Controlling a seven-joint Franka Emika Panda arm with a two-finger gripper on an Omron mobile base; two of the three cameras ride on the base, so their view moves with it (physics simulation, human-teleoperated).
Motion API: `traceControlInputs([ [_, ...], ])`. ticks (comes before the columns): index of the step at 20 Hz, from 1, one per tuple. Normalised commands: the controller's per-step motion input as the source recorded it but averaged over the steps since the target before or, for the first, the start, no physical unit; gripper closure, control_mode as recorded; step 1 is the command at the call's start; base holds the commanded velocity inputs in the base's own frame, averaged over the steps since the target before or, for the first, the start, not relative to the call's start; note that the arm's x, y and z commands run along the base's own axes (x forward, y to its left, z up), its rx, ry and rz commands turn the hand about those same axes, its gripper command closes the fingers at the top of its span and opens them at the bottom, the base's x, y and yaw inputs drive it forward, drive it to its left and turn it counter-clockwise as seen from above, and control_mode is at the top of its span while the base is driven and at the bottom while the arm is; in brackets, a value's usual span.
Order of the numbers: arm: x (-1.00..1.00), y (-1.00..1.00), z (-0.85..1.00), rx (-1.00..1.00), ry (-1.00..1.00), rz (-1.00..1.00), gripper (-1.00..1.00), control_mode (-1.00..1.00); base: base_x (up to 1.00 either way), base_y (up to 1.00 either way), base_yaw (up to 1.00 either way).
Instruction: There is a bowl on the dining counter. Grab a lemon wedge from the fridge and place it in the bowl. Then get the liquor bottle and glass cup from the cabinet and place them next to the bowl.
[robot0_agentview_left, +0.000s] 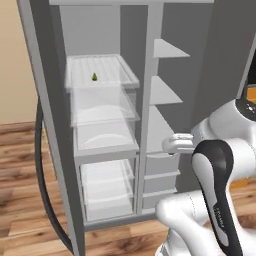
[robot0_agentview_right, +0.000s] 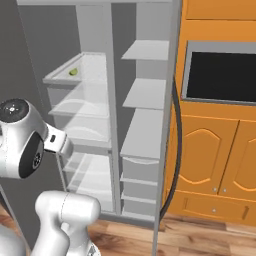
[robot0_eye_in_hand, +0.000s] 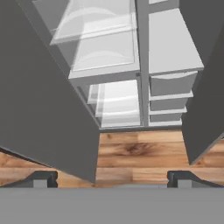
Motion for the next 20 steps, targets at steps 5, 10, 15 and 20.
traceControlInputs([
  [5,0.0,0.0,0.0,0.0,0.0,0.0,-1.0,1.0,0.5,0.51,-0.11],
  [10,0.0,0.0,0.0,0.0,0.0,0.0,-1.0,1.0,0.53,0.12,-0.08],
  [15,0.0,0.0,0.0,0.0,0.0,0.0,-1.0,1.0,0.68,0.16,-0.07],
  [20,0.0,0.0,0.0,0.0,0.0,0.0,-1.0,1.0,0.69,0.38,-0.06],
])
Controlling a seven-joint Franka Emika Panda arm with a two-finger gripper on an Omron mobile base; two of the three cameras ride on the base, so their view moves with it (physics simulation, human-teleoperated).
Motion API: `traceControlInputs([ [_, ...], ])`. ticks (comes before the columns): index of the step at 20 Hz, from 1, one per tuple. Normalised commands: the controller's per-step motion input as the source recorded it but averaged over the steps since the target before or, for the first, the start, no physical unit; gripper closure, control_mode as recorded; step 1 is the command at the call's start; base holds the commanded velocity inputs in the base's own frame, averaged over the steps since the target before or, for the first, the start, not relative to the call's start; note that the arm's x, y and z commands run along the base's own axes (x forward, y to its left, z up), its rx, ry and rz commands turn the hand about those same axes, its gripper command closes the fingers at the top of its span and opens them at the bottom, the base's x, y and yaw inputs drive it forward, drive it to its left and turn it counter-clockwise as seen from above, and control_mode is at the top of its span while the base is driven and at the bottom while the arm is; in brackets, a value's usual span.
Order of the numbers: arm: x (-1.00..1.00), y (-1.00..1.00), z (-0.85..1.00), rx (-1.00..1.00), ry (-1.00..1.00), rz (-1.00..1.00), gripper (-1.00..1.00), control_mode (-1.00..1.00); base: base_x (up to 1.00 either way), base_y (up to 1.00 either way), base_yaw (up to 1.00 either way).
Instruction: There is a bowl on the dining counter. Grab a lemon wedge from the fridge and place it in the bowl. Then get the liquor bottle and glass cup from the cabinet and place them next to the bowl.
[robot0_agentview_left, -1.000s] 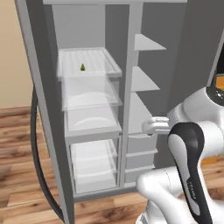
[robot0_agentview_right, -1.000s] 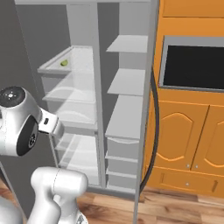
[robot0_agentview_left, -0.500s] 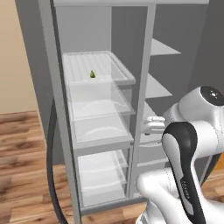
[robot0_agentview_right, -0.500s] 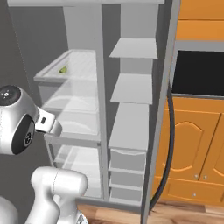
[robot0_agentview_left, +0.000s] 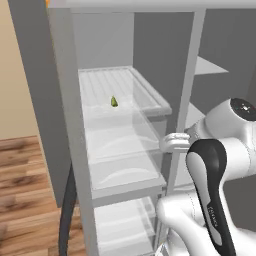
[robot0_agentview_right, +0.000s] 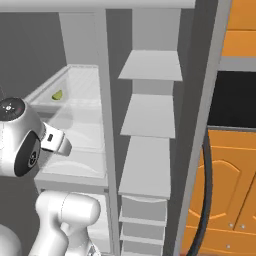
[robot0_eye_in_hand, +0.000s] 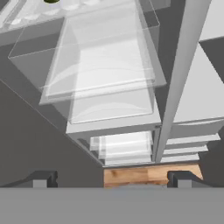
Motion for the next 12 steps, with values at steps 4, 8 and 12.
traceControlInputs([
  [4,0.0,0.0,0.0,0.0,0.0,0.0,-1.0,1.0,0.56,0.46,-0.03],
  [8,0.09,0.13,0.01,0.0,0.0,-0.01,-1.0,-1.0,0.31,0.47,-0.01],
  [12,0.22,0.44,0.42,0.0,-0.11,-0.01,-1.0,-1.0,0.0,0.0,0.0],
])
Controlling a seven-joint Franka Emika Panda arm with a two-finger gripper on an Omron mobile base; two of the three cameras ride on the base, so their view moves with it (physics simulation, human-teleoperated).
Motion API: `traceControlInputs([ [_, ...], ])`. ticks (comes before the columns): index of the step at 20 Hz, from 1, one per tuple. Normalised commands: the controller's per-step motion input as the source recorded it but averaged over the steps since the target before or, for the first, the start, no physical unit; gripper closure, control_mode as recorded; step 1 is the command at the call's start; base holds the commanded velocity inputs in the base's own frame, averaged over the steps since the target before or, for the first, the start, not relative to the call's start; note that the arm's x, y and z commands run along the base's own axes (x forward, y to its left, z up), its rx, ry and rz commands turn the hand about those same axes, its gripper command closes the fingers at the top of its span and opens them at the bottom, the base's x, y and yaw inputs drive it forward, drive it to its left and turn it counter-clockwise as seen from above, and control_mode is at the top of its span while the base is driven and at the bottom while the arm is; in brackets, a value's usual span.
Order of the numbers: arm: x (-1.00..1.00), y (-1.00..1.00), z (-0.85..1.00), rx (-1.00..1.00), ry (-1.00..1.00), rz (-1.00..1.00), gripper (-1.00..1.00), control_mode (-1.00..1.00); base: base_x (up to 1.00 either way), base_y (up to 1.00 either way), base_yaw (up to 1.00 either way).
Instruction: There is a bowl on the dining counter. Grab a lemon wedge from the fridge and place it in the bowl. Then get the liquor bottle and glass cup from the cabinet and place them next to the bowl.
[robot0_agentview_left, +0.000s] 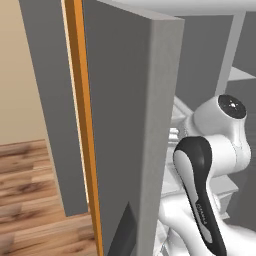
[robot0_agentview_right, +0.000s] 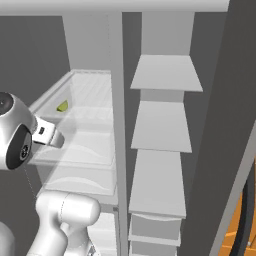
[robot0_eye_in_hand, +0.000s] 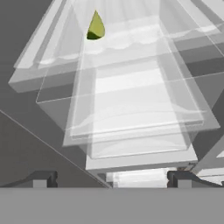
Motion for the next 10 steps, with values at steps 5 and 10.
traceControlInputs([
  [5,0.32,0.02,0.41,-0.03,-0.2,0.0,-1.0,-1.0,0.0,0.0,0.0],
  [10,0.54,0.0,0.12,0.0,-0.11,0.0,-1.0,-1.0,0.0,0.0,0.0],
])
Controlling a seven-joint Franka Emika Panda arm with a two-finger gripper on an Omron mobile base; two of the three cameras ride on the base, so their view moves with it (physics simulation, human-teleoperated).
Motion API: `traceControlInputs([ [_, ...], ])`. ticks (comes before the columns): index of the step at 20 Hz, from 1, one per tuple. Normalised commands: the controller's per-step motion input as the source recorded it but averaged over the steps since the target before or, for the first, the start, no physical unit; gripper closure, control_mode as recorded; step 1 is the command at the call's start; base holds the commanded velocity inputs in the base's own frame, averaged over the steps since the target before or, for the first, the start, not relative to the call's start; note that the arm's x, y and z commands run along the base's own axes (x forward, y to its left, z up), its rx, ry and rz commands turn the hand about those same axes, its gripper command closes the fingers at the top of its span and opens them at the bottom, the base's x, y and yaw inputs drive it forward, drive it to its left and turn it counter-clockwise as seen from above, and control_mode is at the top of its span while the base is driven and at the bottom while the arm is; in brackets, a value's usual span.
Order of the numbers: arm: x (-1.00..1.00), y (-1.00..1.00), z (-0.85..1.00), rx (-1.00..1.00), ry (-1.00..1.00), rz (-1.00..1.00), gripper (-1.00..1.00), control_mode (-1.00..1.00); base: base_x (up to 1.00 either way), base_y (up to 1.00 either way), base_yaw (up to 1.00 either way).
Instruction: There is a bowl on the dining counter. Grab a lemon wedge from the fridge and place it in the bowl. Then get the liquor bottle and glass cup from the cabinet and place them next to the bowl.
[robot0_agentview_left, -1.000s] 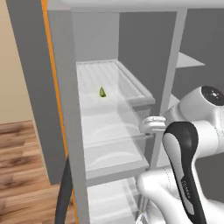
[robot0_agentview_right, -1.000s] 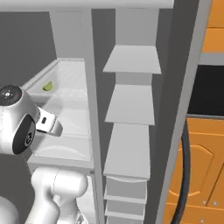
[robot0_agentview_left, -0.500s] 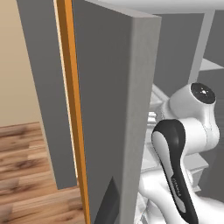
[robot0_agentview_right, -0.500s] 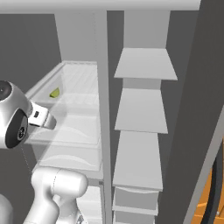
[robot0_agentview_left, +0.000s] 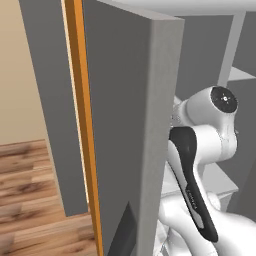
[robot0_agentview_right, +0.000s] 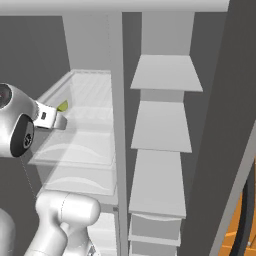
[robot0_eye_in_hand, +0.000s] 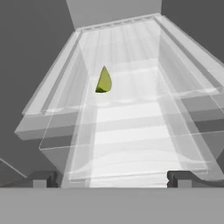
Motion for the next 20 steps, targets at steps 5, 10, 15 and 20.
traceControlInputs([
  [5,0.6,0.04,0.0,0.0,-0.03,0.0,-1.0,-1.0,0.0,0.0,0.0],
  [10,0.28,0.16,0.04,0.0,-0.04,0.0,-1.0,-1.0,0.0,0.0,0.0],
  [15,0.1,0.04,0.0,0.0,0.0,0.0,-1.0,-1.0,0.0,0.0,0.0],
  [20,0.14,0.1,0.0,0.0,0.01,0.0,-1.0,-1.0,0.0,0.0,0.0],
])
